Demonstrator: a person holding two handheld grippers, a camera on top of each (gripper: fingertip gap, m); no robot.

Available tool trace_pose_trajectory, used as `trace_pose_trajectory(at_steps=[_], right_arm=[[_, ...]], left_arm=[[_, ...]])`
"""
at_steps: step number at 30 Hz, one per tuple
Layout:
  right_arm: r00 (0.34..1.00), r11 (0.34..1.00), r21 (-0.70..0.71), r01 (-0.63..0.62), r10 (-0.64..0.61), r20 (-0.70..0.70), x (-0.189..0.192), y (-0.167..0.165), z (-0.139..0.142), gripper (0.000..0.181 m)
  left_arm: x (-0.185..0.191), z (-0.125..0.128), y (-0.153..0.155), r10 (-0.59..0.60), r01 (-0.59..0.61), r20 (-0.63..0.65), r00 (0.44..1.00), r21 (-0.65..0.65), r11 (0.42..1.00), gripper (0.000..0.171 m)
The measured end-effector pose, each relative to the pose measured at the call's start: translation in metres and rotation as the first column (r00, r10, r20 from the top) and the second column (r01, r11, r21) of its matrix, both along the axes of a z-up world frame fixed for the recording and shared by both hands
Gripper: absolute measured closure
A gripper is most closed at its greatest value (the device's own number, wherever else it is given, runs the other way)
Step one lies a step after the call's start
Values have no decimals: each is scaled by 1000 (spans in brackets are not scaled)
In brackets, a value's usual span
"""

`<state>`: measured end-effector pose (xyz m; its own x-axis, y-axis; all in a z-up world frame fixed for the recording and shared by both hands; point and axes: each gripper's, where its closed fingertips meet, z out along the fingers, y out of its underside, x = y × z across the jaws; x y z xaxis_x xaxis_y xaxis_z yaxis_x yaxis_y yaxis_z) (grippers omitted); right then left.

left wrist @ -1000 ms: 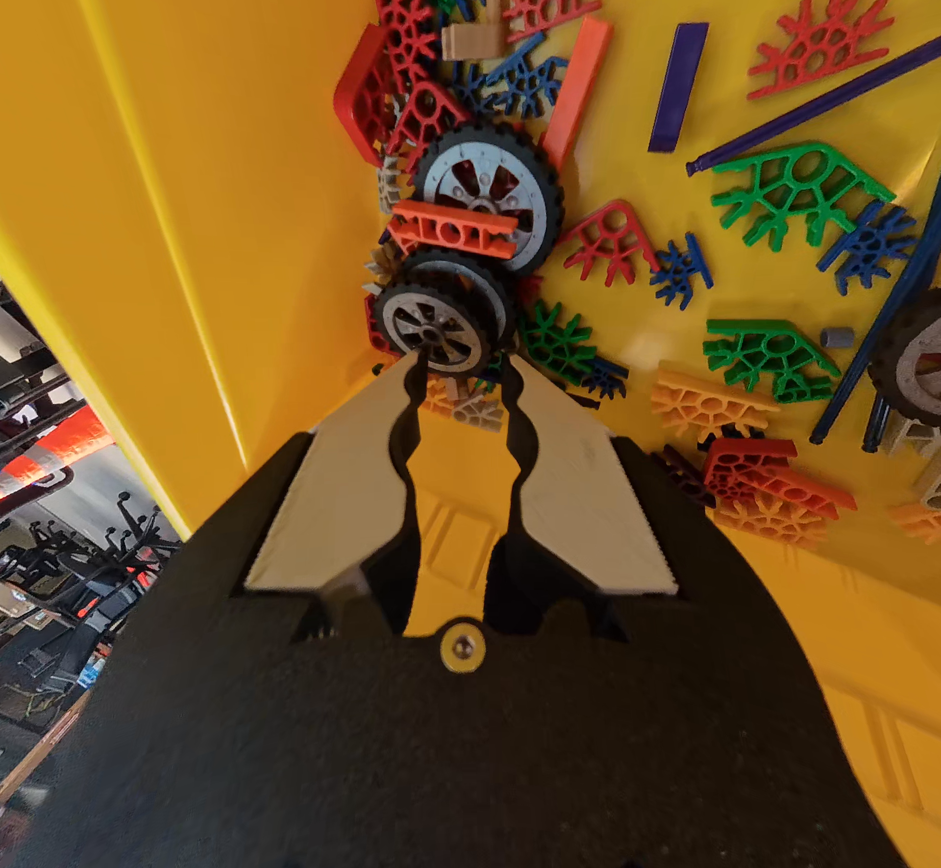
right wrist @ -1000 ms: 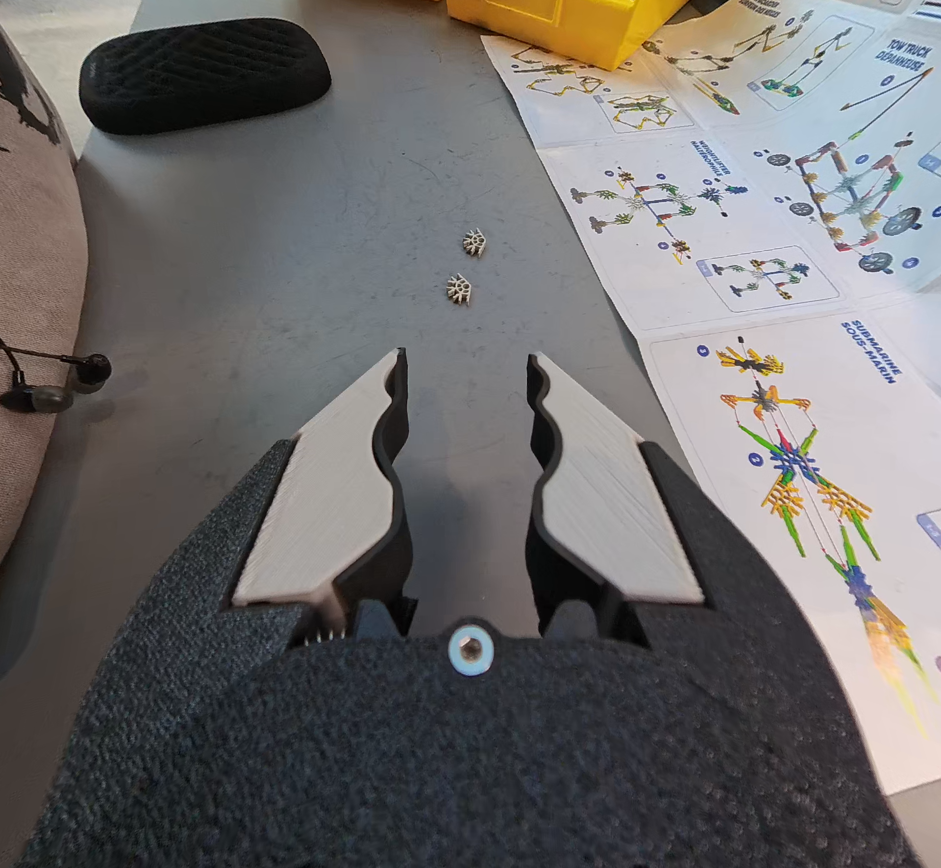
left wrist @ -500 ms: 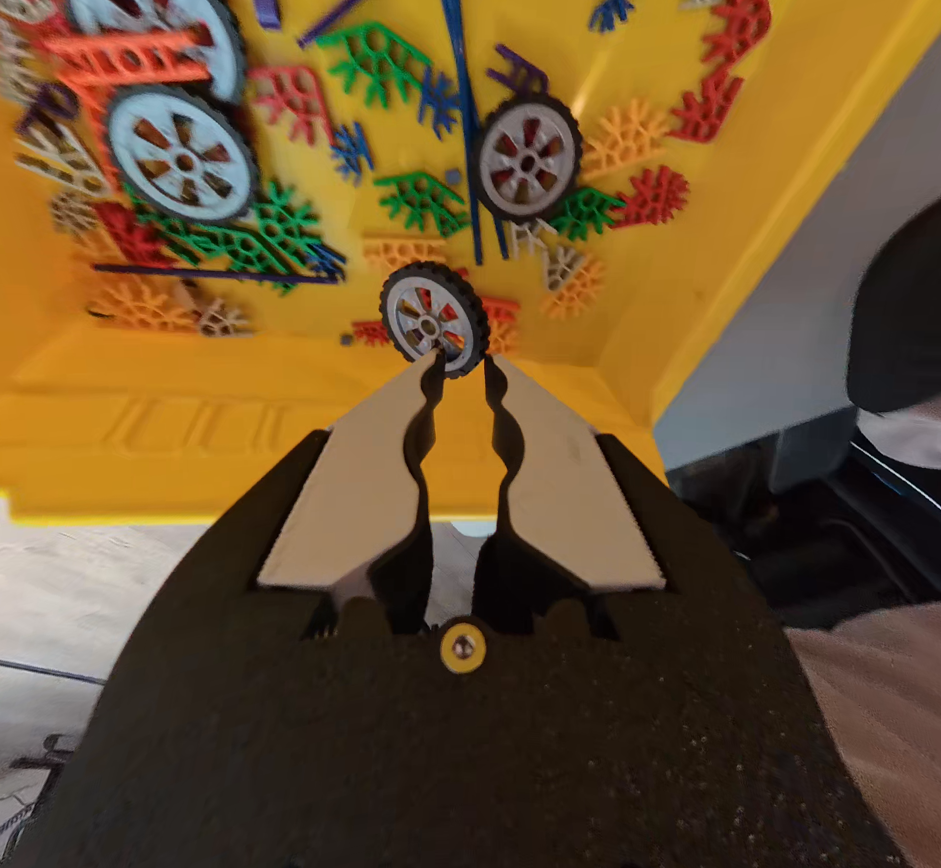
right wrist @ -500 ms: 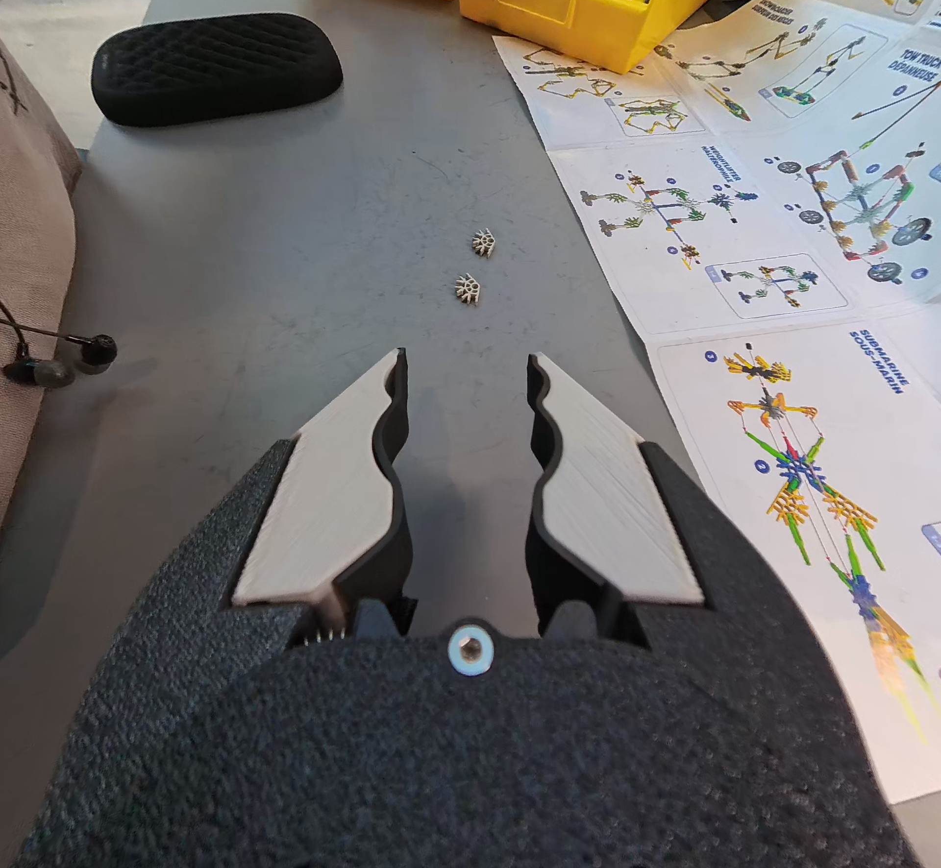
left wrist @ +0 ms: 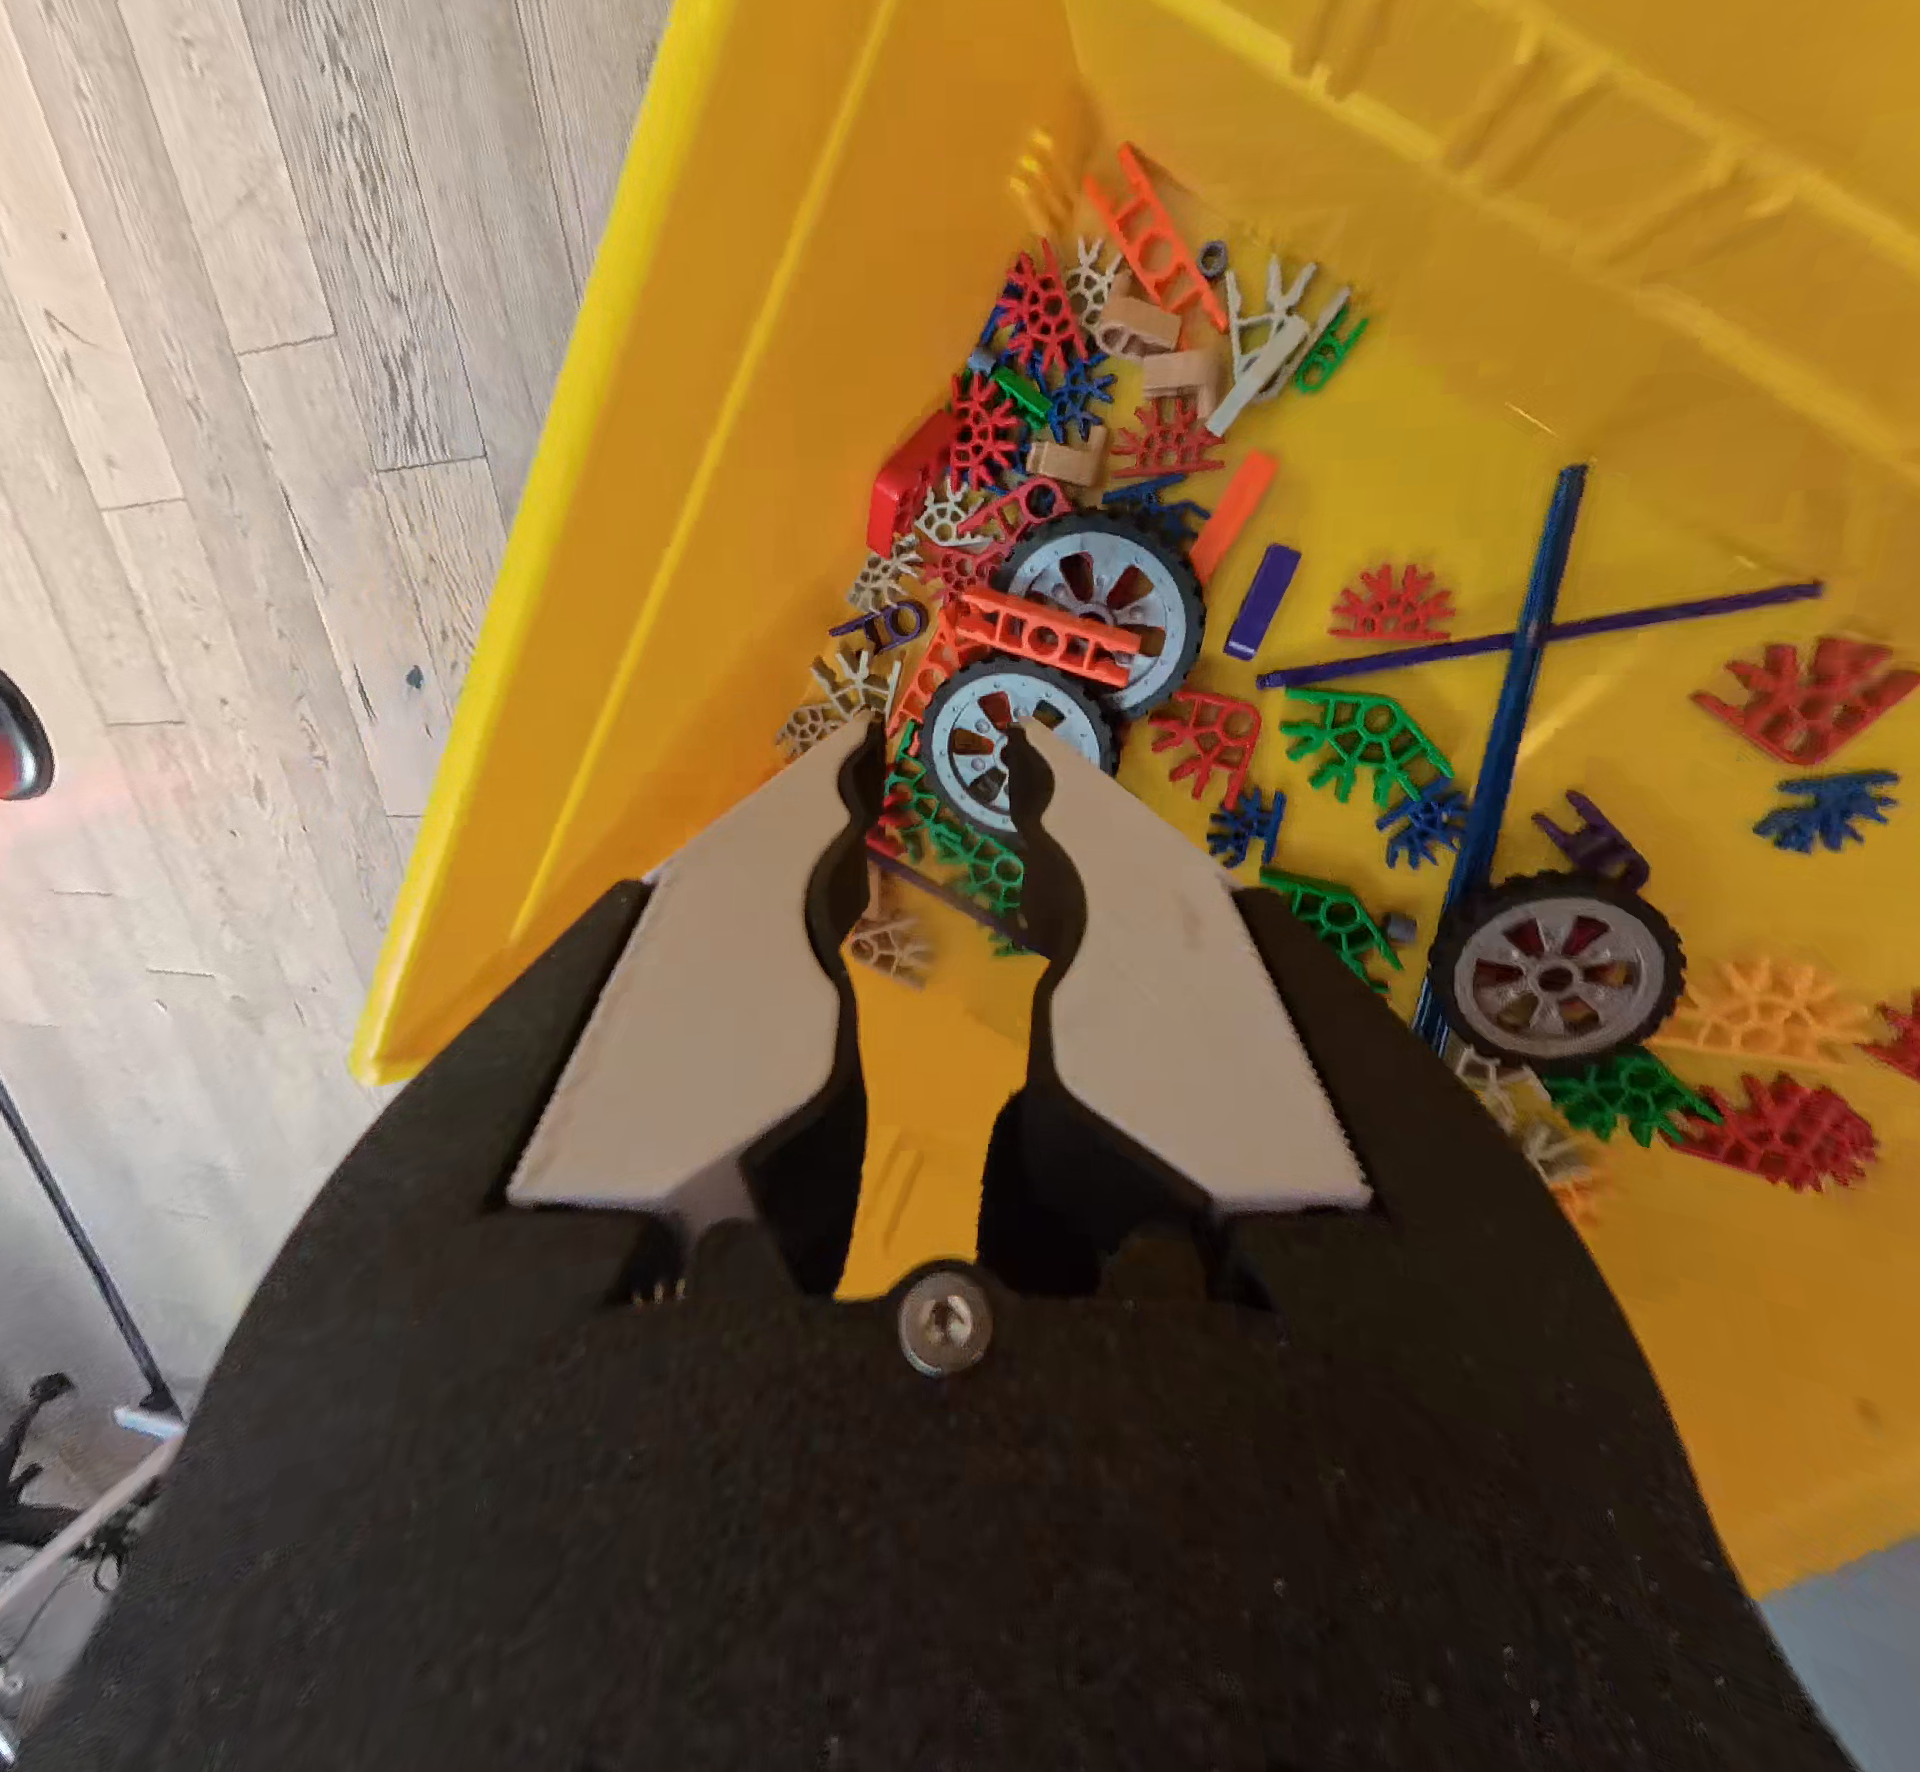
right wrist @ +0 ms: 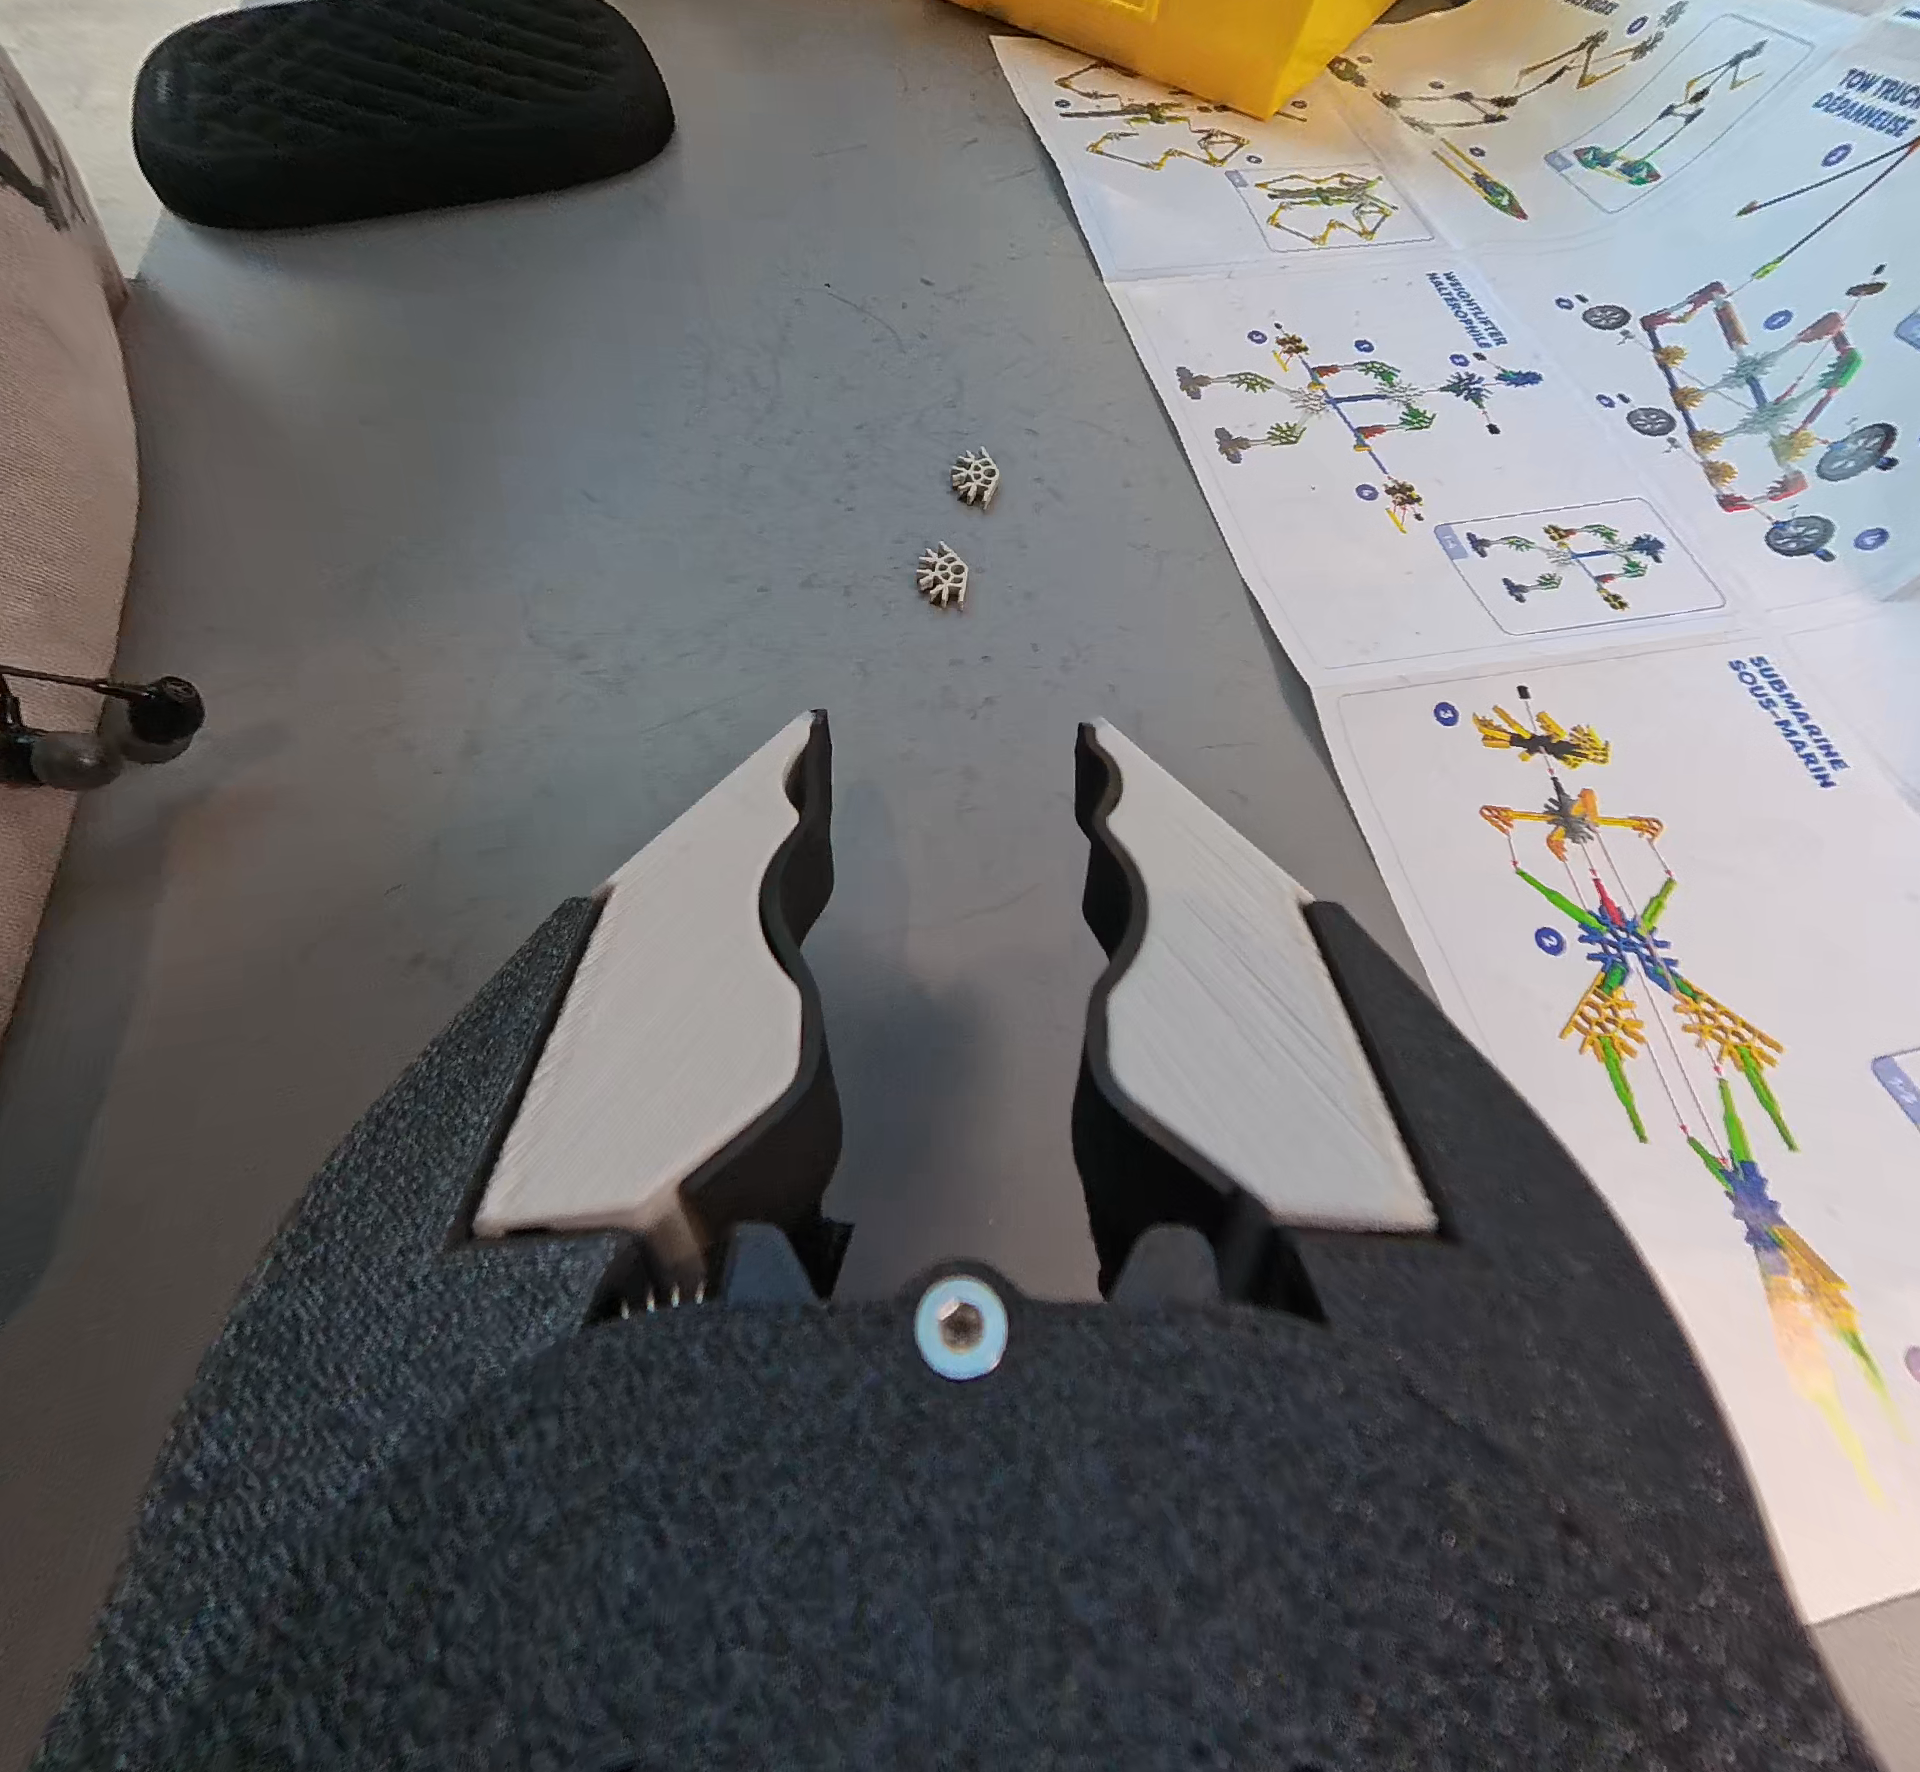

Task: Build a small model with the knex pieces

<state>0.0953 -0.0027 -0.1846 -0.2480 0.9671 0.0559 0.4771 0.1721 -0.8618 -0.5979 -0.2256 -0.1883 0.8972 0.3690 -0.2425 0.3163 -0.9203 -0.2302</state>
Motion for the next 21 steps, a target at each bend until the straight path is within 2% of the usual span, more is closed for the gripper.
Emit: trace_pose_trajectory(at_steps=[2,5,6,10,13,14,15,18,21], right_arm=[[1000,1000,-3,7,-7,0,0,1,0,135],[1000,1000,-8,15,-15,-10,0,3,2,135],[1000,1000,-10,15,-15,-13,0,3,3,135],[1000,1000,-12,1,-2,-18,1,1,4,135],[1000,1000,1,-13,13,-17,2,-2,3,135],[1000,1000,6,-17,17,-17,2,-3,3,135],[1000,1000,10,-20,20,-17,2,-4,3,135],[1000,1000,11,-24,24,-14,3,-4,2,135],[1000,1000,17,-22,23,-10,2,-4,2,135]], left_arm=[[-8,-16,0,58,-58,-14,998,-32,998,149],[-7,-23,8,122,-123,47,991,19,992,171],[-1,-24,9,127,-130,92,988,28,991,171],[52,-26,-4,69,-55,386,920,-48,997,171],[103,-20,-17,-86,146,547,833,-66,987,171],[107,-17,-22,-119,189,539,834,-75,979,171],[98,-13,-22,-126,187,481,867,-81,979,171],[48,11,-17,-9,20,260,966,-38,999,167],[3,30,-19,106,-107,60,993,18,994,161]])
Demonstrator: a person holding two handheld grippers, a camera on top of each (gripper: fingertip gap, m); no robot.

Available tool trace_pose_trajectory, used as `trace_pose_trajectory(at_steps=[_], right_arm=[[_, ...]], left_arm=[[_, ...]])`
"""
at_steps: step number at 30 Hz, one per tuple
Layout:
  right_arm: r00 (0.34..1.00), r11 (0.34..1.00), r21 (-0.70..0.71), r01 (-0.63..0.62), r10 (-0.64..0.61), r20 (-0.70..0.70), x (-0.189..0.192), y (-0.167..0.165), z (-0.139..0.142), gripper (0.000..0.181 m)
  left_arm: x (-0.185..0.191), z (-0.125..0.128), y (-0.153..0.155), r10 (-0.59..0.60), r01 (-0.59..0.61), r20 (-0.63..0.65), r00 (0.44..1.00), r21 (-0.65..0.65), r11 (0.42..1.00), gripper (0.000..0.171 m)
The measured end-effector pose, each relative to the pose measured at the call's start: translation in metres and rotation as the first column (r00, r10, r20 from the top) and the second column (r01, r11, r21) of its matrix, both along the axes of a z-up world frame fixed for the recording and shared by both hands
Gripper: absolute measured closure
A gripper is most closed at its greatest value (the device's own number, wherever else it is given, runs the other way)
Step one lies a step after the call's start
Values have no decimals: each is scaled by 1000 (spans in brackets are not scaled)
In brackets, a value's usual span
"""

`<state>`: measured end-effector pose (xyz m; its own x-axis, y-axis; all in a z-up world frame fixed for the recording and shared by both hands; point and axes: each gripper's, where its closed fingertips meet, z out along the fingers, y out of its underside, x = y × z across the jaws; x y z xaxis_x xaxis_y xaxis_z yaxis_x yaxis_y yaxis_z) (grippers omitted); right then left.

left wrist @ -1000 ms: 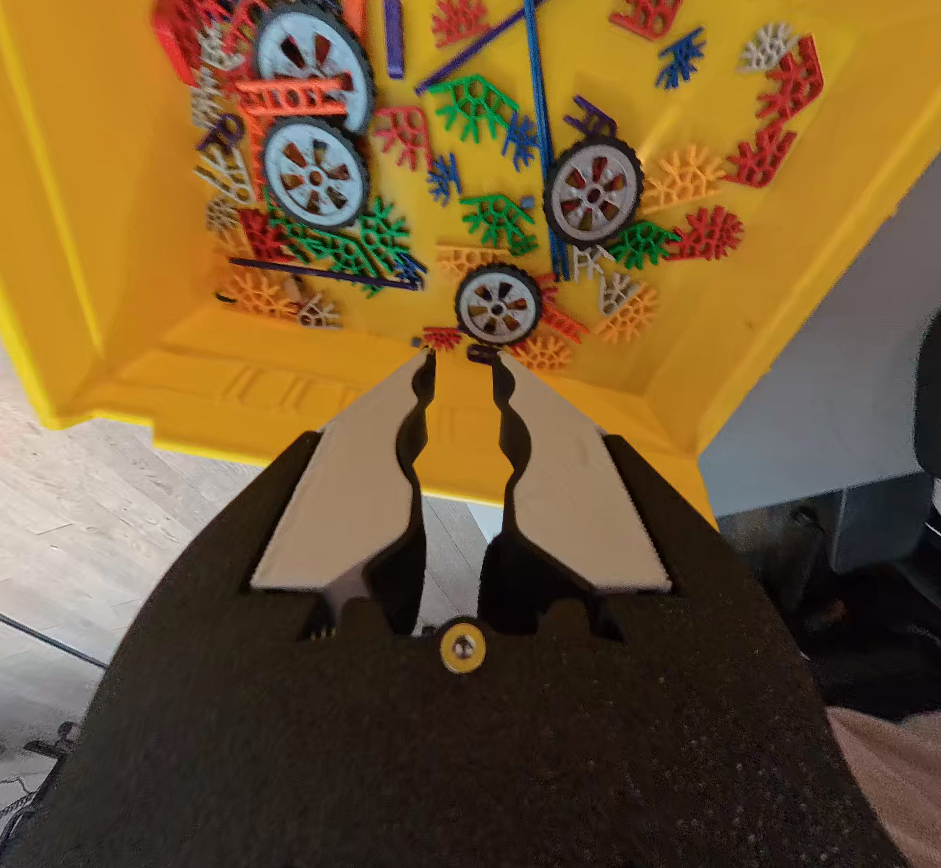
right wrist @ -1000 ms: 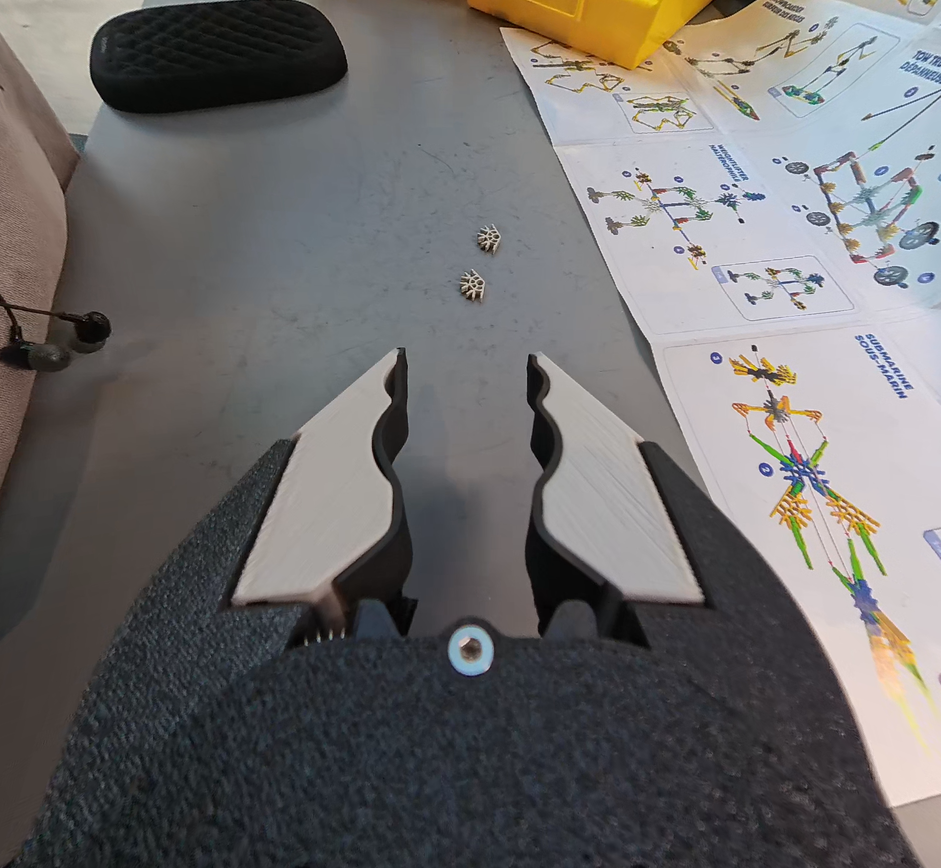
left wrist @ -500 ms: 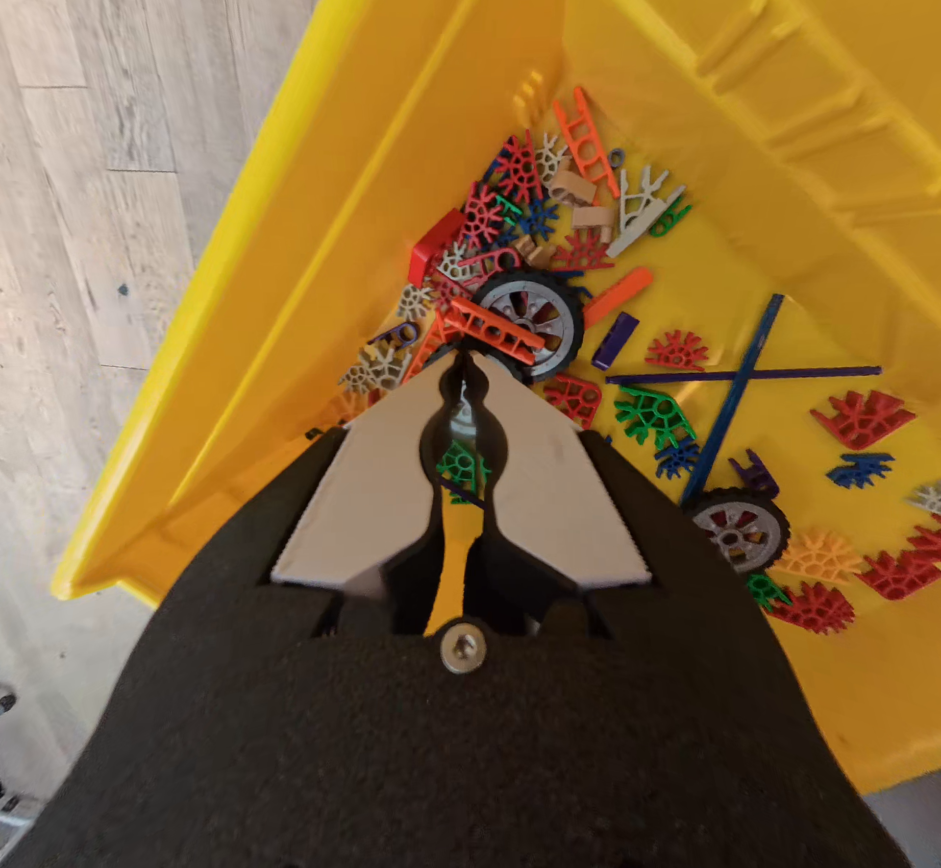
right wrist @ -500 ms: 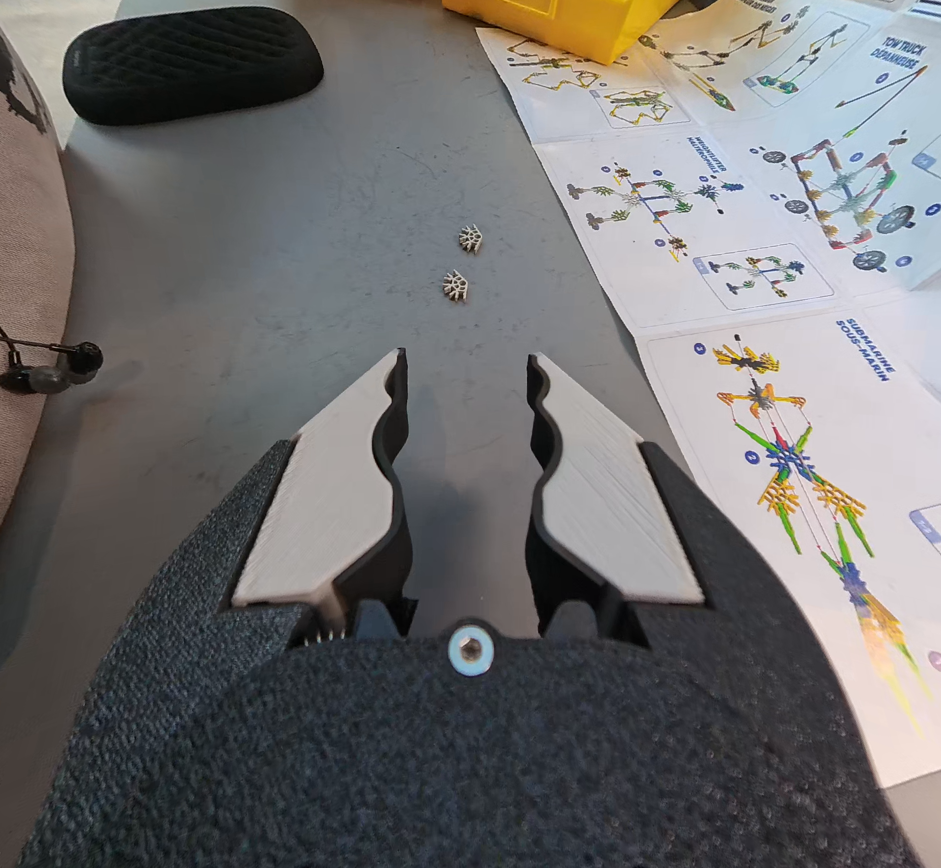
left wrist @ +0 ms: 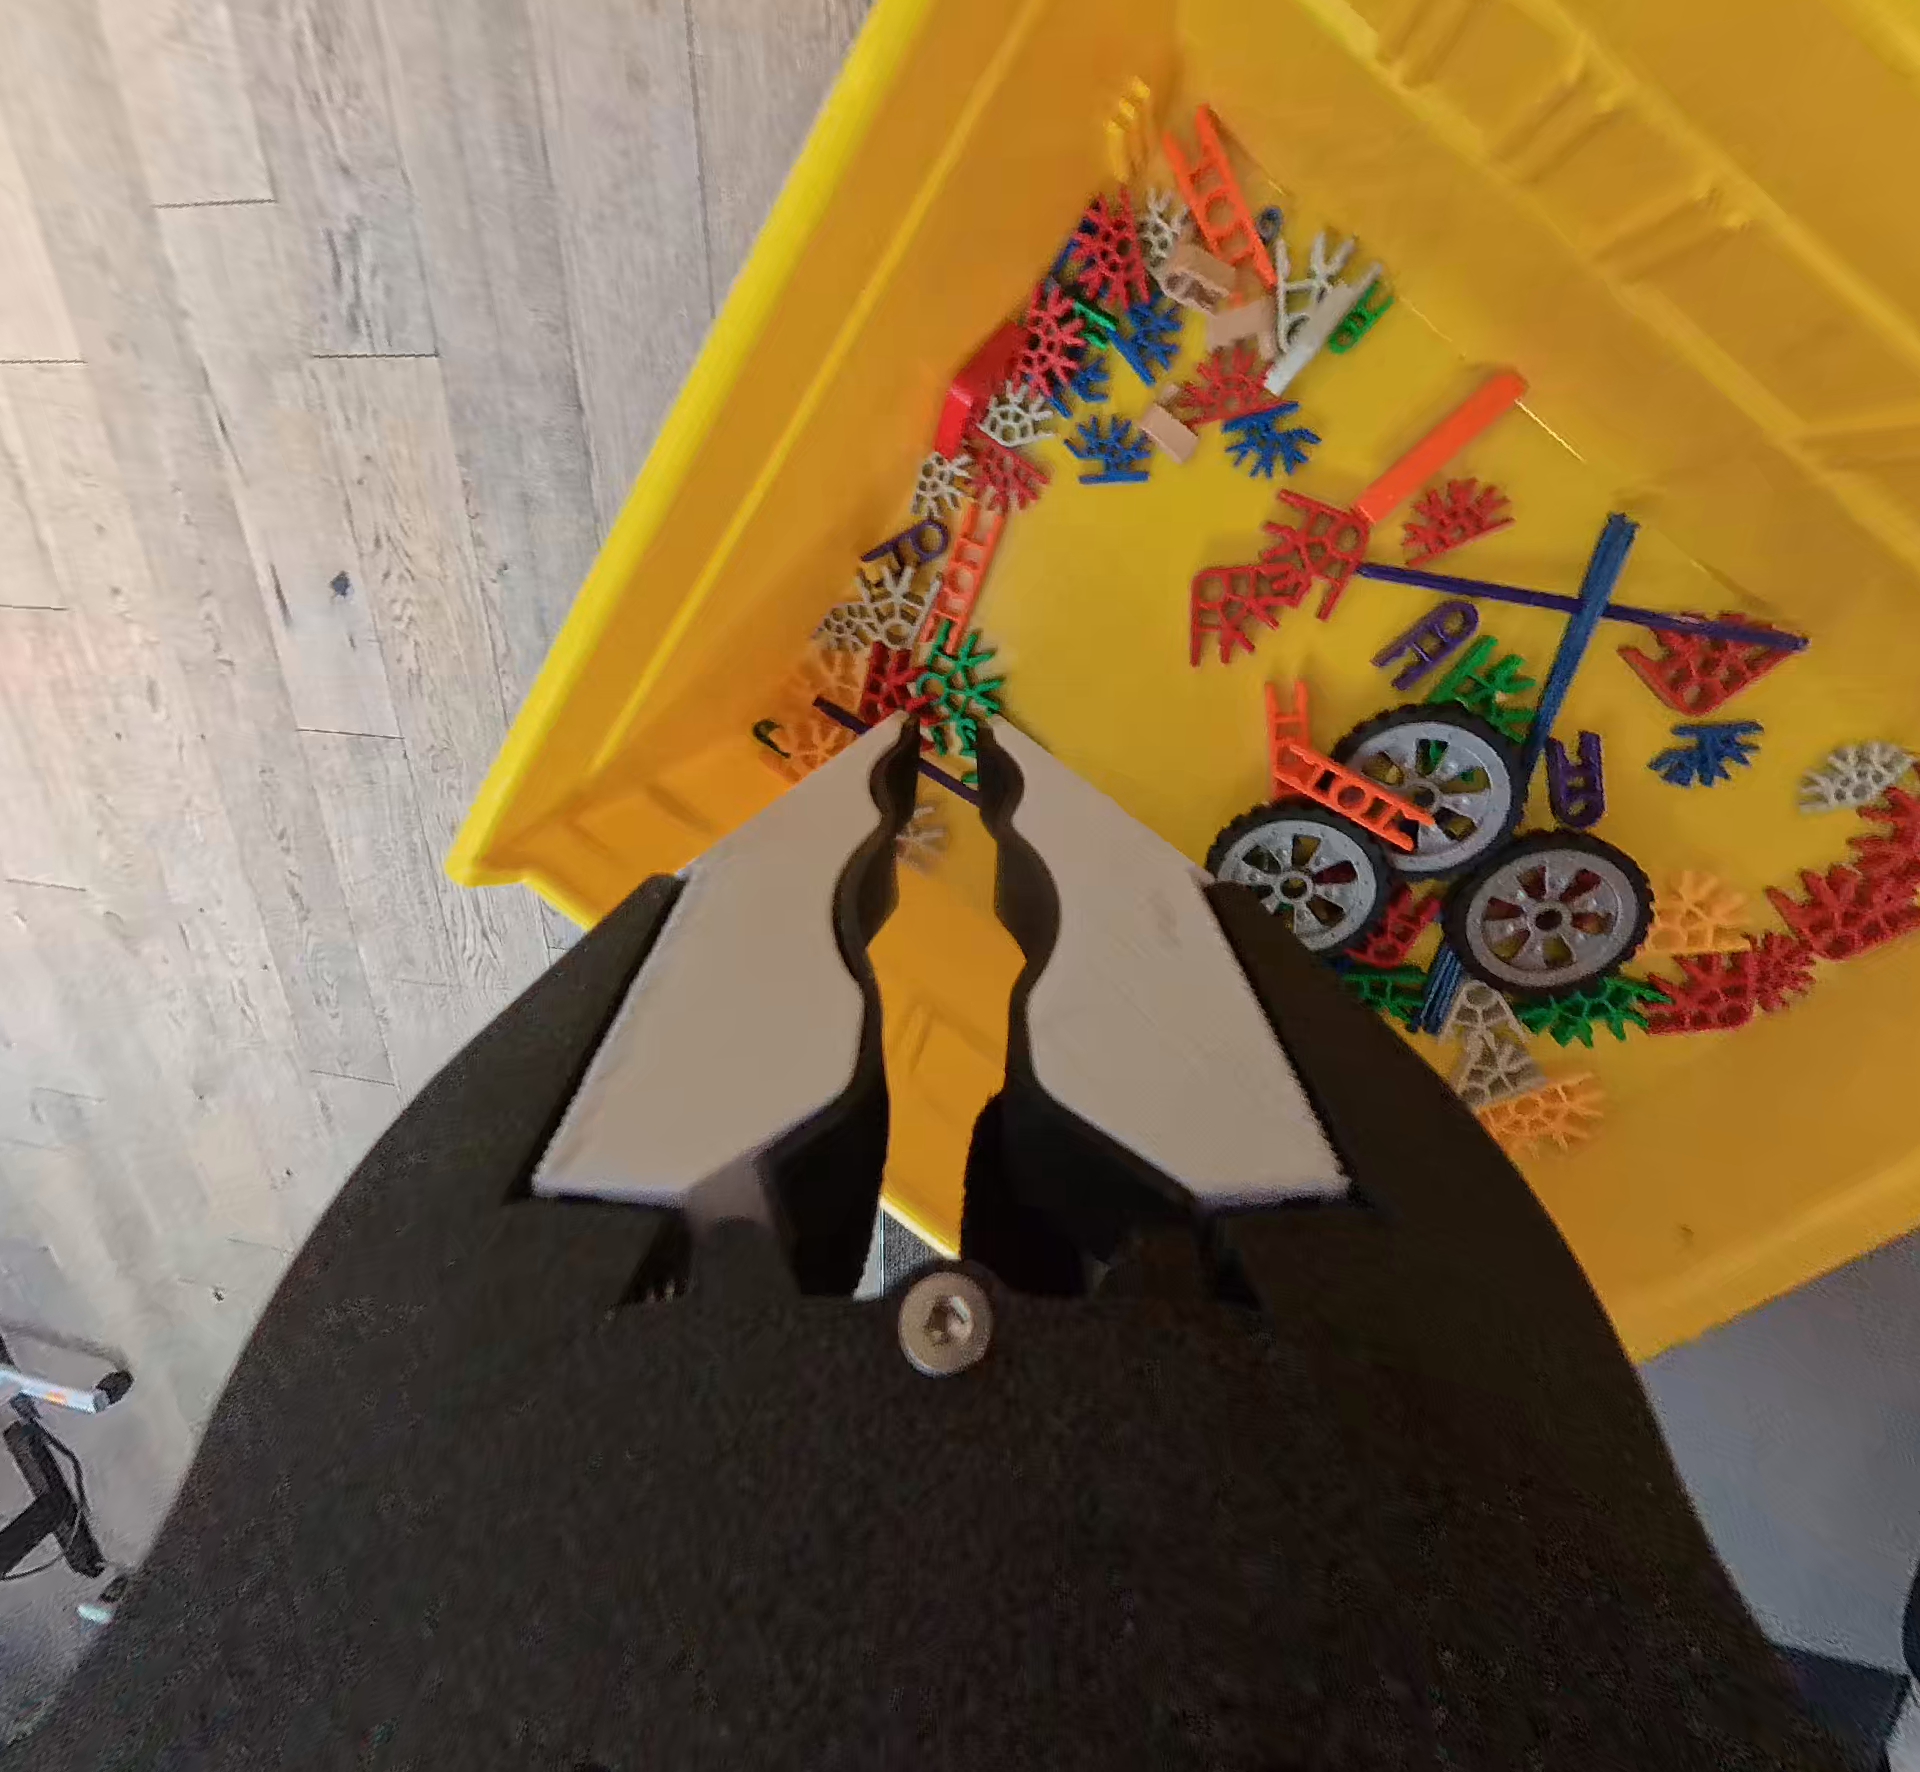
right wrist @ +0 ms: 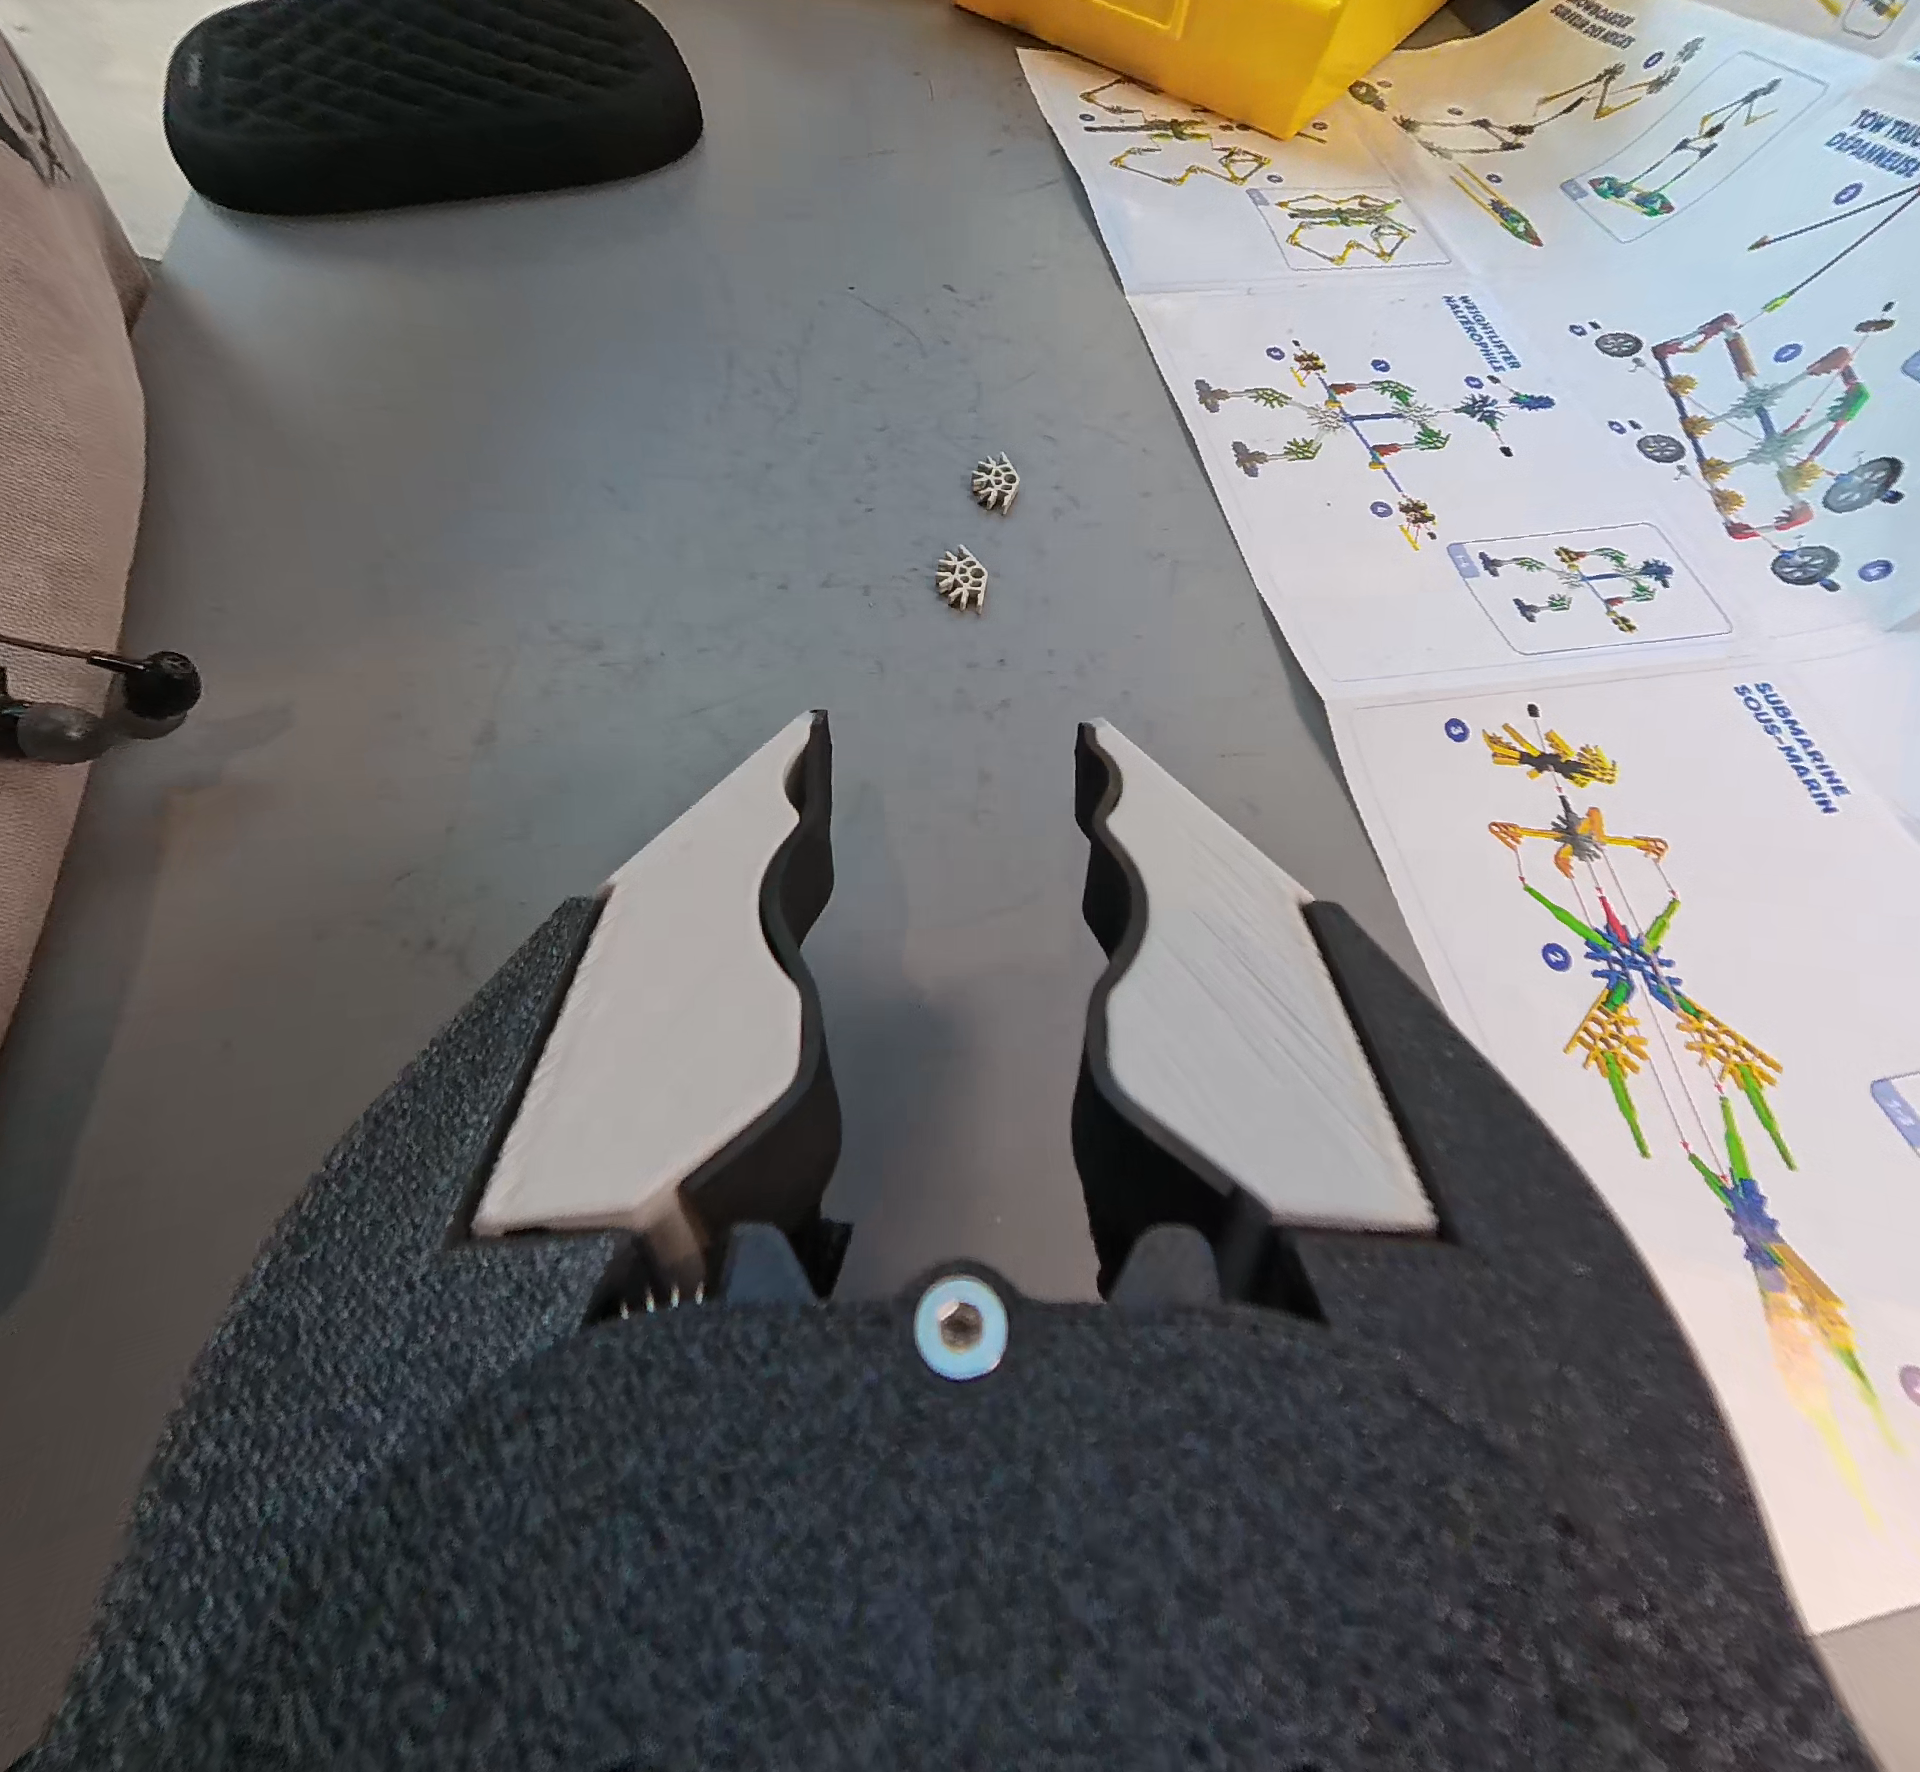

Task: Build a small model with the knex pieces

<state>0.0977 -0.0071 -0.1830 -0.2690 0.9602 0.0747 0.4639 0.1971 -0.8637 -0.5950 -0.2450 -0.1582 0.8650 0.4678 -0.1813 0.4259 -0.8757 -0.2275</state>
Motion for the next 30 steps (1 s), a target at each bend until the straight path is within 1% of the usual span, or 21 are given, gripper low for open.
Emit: trace_pose_trajectory(at_steps=[2,4,8,10,13,16,18,19,20,22,23,27,30], right_arm=[[1000,1000,1,6,-6,-1,0,1,0,135],[1000,1000,-3,15,-15,0,-1,2,0,135],[1000,1000,-10,26,-26,12,-2,5,-1,135],[999,999,-13,30,-30,16,-2,6,-2,136],[999,999,-22,35,-35,12,-2,7,0,136],[999,999,-35,38,-38,5,-2,8,1,136],[999,998,-41,37,-37,3,-1,8,2,136],[999,998,-43,37,-37,3,-1,8,2,136],[999,998,-45,37,-37,2,-1,8,2,136],[999,998,-47,36,-36,0,-1,8,3,136],[999,998,-47,36,-36,-1,-1,8,3,136],[999,999,-43,33,-34,-6,-1,8,4,136],[1000,999,-38,30,-30,-7,0,7,4,136]], left_arm=[[-13,1,2,44,-43,-52,998,27,999,159],[-19,-7,5,81,-78,-67,994,46,996,157],[-21,-36,16,206,-205,-2,979,94,974,153],[-25,-45,23,266,-267,21,964,131,955,153],[-33,-55,27,316,-315,22,949,161,935,153],[-36,-64,31,318,-318,28,948,177,931,154],[-33,-70,34,299,-300,28,954,173,938,154],[-34,-70,36,287,-284,10,958,186,941,156],[-30,-70,39,281,-279,16,960,191,941,160],[-25,-68,44,288,-289,34,957,201,936,162],[-21,-68,44,277,-281,46,960,189,941,171],[-4,-65,44,206,-213,67,976,134,968,171],[8,-58,46,181,-190,77,980,121,974,171]])
